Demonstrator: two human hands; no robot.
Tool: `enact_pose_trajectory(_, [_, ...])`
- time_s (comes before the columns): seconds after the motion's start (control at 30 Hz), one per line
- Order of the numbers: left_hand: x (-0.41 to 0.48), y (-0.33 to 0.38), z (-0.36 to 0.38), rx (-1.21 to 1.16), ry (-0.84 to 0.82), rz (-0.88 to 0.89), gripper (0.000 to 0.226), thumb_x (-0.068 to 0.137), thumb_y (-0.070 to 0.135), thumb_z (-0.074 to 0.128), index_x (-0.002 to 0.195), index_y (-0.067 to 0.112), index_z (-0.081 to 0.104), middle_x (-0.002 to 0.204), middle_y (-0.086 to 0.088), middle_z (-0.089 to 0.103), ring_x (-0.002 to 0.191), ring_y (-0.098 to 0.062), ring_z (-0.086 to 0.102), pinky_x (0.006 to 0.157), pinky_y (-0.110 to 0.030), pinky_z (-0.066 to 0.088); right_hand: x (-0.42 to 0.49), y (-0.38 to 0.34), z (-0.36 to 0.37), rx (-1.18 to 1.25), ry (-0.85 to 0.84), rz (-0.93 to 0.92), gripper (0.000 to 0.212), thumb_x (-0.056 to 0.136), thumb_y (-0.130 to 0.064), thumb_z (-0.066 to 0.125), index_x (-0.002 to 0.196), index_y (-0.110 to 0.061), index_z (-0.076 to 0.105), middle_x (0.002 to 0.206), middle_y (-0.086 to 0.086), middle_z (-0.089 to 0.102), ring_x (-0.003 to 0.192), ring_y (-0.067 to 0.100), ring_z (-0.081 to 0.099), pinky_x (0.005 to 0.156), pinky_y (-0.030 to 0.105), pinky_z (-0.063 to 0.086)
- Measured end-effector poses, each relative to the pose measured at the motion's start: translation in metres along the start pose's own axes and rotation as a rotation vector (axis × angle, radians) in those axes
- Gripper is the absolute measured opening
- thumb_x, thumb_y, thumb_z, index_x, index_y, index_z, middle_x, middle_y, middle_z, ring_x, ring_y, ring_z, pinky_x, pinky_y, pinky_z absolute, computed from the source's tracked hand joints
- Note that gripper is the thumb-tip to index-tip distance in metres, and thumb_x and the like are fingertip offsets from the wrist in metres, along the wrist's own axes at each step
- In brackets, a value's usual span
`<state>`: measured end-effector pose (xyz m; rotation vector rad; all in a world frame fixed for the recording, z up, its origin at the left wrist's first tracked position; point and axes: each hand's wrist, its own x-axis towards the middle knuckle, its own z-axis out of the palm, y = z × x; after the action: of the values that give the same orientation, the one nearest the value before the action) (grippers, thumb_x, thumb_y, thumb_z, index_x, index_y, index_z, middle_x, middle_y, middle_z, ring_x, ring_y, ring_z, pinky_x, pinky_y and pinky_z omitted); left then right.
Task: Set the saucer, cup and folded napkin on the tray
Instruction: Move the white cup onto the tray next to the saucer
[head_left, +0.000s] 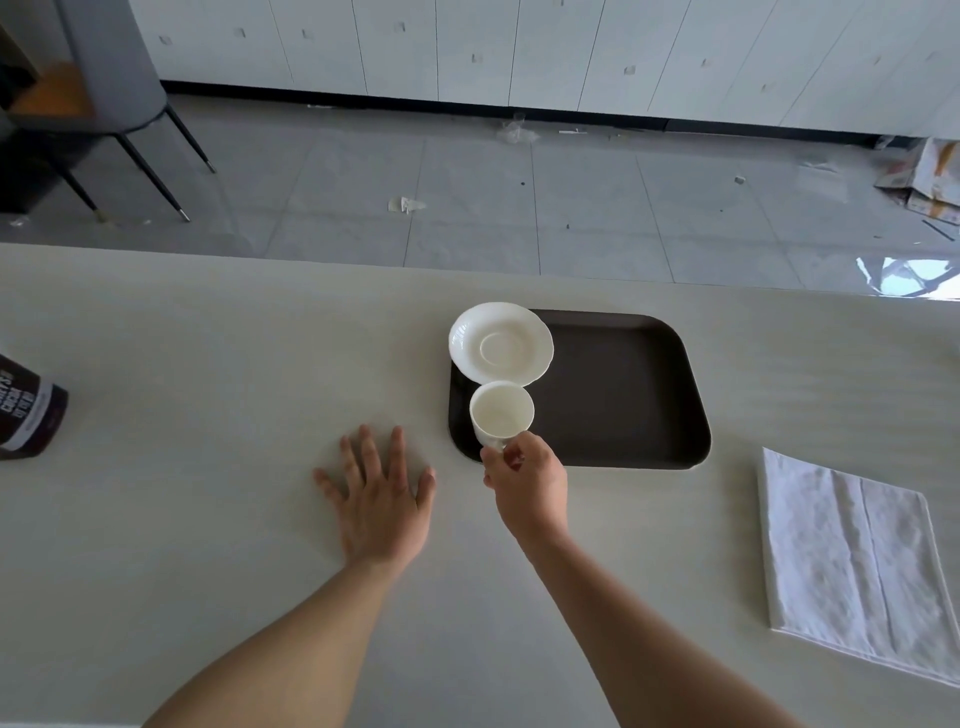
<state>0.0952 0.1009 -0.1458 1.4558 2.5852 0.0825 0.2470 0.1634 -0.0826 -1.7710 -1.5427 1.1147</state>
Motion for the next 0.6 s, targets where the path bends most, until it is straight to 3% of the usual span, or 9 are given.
enact_pose_trajectory(0.4, [0.0000,-0.0001,0.0006,-0.016,0.024,-0.001,0.077,0.090,0.062,0.019,0.158,0.025,0.027,0.166,-0.016,0.021,0.154,-0.037,0.010,0.116,-0.071,0.008,0.0031,-0.0046,0.0023,-0.028,-0.026,-0.021,0.032,0.088,-0.027,0.067,0.071,-0.008,0.047,0.078,0.013,0.069,0.077,0.030,0.065,0.070,0.043,0.053])
enact_pose_trajectory(0.6, [-0.0003,-0.0003,0.0001,-0.016,0.013,-0.001,0.077,0.091,0.062,0.020,0.159,0.026,0.022,0.167,-0.015,0.017,0.155,-0.036,0.007,0.117,-0.070,0.005,0.0027,-0.0040,0.0035,-0.018,-0.032,-0.009,0.032,0.089,-0.030,0.068,0.074,-0.008,0.050,0.080,0.012,0.069,0.077,0.029,0.065,0.070,0.040,0.052])
